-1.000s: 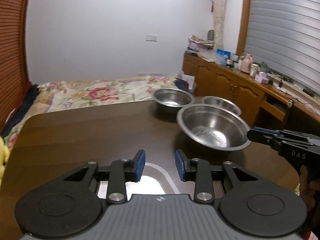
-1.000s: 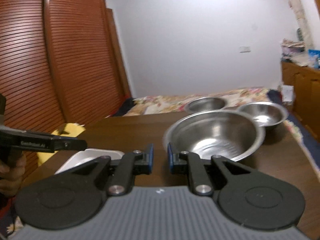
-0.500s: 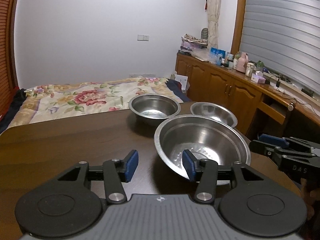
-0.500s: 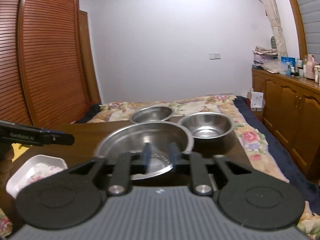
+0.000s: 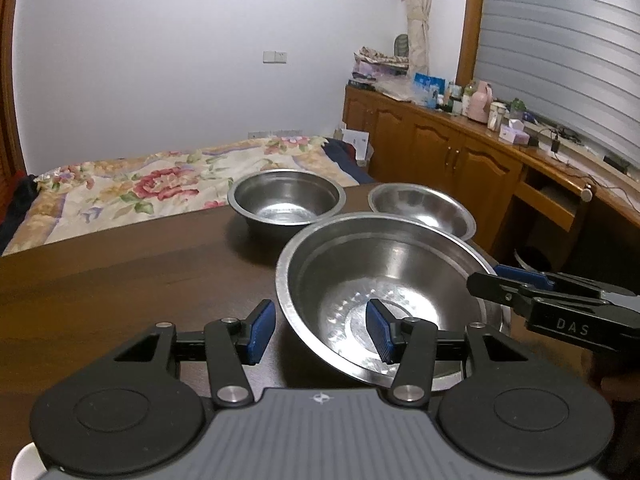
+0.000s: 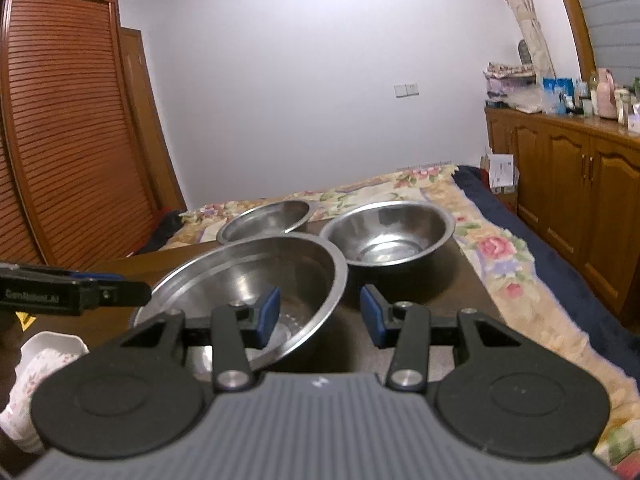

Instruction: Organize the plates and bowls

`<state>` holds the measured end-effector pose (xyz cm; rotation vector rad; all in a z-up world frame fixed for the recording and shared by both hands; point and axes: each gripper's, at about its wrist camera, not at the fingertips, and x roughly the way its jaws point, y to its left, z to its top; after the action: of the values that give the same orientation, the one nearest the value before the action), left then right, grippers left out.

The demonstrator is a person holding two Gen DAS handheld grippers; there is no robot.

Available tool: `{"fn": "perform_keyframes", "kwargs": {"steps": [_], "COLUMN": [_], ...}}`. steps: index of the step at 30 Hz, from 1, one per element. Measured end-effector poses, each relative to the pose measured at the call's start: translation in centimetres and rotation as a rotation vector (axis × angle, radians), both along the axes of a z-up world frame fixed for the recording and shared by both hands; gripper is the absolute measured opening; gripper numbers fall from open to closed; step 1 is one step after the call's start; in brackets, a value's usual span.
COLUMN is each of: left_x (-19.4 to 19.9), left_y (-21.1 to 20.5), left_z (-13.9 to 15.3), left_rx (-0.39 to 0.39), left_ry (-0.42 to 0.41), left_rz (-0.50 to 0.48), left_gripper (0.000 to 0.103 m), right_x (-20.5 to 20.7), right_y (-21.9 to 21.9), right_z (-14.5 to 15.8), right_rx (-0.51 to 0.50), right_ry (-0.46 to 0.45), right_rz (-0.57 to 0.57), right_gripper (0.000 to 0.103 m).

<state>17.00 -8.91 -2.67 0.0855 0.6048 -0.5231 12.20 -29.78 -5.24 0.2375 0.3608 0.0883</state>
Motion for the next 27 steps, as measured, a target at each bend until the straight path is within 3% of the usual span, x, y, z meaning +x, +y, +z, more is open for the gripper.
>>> {"fn": "perform_keyframes", "kwargs": {"steps": [19, 23, 27], "left_x": [1.6, 1.6, 1.0], "left_y": [-0.4, -0.3, 0.0], "left_z": [-1.2, -1.2, -0.9], "left_rx": [-0.004, 0.008, 0.005], "left_ry": [0.055, 0.066, 0.07], "left_rz": [0.029, 0.025, 0.012], "left_gripper": [0.032, 0.025, 0.025], "right_x": [1.6, 1.8, 1.5], "right_y": [0.2, 0.1, -0.2], "right_z": [-0.3, -0.4, -0.5], "right_rx": [0.028, 0.044, 0.076], "right_ry": [0.036, 0.041, 0.046], "right_rz": [0.037, 0.045, 0.051], "right_gripper": [0.044, 0.03, 0.027]}}
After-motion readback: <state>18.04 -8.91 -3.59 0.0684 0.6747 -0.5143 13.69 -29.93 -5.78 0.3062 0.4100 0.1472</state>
